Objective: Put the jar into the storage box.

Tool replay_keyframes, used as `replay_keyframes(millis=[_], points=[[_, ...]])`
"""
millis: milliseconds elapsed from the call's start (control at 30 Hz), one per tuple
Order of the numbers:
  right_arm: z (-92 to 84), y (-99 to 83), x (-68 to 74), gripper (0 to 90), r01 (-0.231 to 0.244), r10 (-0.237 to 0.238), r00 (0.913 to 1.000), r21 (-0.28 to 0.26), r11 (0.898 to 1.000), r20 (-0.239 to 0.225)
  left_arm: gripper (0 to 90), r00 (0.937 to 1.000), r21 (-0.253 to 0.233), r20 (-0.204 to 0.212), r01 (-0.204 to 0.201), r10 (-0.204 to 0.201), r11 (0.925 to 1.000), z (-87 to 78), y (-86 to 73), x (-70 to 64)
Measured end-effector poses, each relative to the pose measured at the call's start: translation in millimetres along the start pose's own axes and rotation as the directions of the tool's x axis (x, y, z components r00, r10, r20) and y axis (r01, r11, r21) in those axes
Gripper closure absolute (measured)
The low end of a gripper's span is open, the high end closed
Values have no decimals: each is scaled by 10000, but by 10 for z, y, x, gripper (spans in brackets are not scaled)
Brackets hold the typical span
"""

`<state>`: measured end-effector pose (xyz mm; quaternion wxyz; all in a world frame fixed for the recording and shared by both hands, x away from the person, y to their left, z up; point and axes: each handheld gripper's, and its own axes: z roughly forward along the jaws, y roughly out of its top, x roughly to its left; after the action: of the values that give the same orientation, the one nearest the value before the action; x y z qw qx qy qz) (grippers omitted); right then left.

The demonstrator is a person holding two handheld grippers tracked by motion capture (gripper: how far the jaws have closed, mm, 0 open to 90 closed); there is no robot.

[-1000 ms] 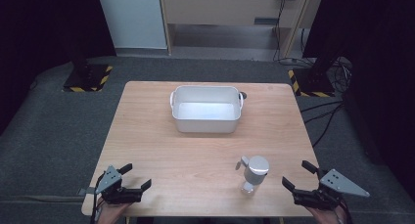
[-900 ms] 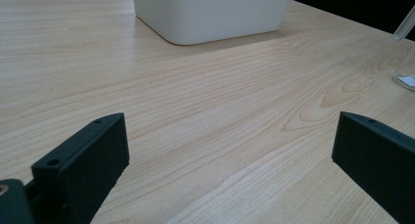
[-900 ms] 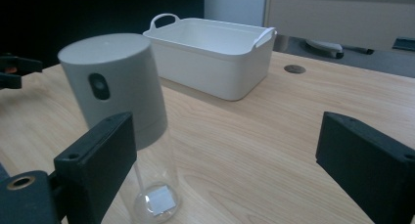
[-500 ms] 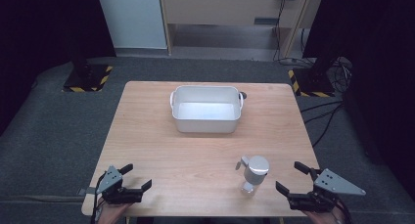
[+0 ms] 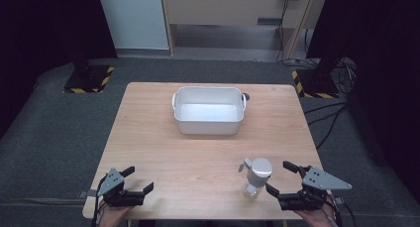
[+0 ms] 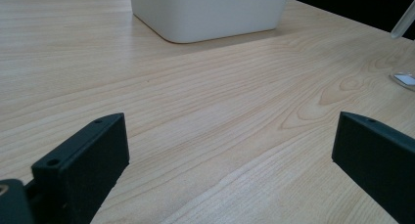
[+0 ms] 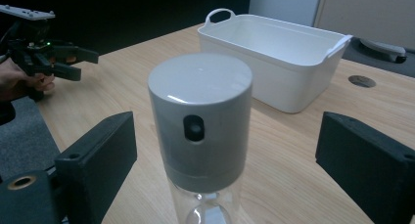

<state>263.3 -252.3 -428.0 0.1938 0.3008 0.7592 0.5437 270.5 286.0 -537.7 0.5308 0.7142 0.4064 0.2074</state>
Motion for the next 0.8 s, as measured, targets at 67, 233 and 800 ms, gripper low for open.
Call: replay_keyframes(millis=[67,233,800], points=[[38,3,16,94,-35,35,9999,2,10000,-101,0,10000,7,-4,-15,15,10000,0,0,-1],[155,12,49,117,-4,4,9995,8,10000,-330,0,10000,13,-16,-20,20,10000,-1,1,-2],[393,57,71,320,294,-283,9990,339,9990,-333,0,10000,36,-11,-76,76,10000,0,1,-9]])
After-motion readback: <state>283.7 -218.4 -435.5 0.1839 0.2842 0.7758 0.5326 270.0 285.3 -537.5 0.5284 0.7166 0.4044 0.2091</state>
